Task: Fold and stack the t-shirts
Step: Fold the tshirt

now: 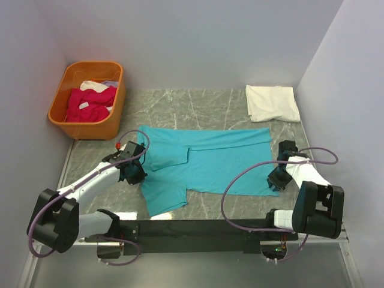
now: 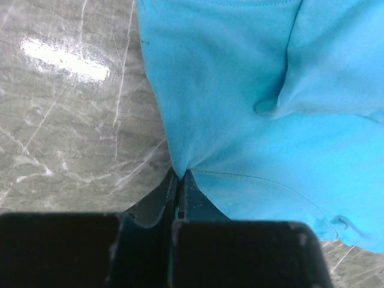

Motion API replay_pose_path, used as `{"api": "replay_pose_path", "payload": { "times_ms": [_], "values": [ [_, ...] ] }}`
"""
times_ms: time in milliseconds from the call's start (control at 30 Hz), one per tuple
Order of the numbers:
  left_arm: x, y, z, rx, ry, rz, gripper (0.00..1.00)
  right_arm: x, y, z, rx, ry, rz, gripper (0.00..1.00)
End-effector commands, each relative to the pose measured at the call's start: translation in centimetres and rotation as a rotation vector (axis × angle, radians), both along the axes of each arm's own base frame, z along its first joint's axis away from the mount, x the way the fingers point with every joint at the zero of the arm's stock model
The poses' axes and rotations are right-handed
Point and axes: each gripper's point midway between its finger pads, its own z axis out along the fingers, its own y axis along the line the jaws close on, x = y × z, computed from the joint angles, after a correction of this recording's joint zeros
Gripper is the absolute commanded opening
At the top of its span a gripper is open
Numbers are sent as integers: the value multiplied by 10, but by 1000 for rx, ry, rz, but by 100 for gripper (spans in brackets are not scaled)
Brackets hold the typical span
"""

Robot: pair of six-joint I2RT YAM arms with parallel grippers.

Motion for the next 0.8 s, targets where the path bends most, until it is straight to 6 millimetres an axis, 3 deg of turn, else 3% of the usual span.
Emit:
{"api": "replay_pose_path", "payload": {
  "times_ms": [0, 67, 167, 767],
  "values": [
    [7, 1, 9, -1, -52, 10, 1, 2, -10, 14, -62, -36, -34, 34],
    [8, 1, 9, -3, -59, 9, 1, 2, -9, 18, -59, -46, -44, 43],
    [9, 1, 10, -5, -67, 4, 1, -3, -4, 18, -38, -38, -88, 47],
    [12, -1, 20, -26, -116, -2, 1, -24, 3, 0, -22, 13, -202, 50]
  ]
}}
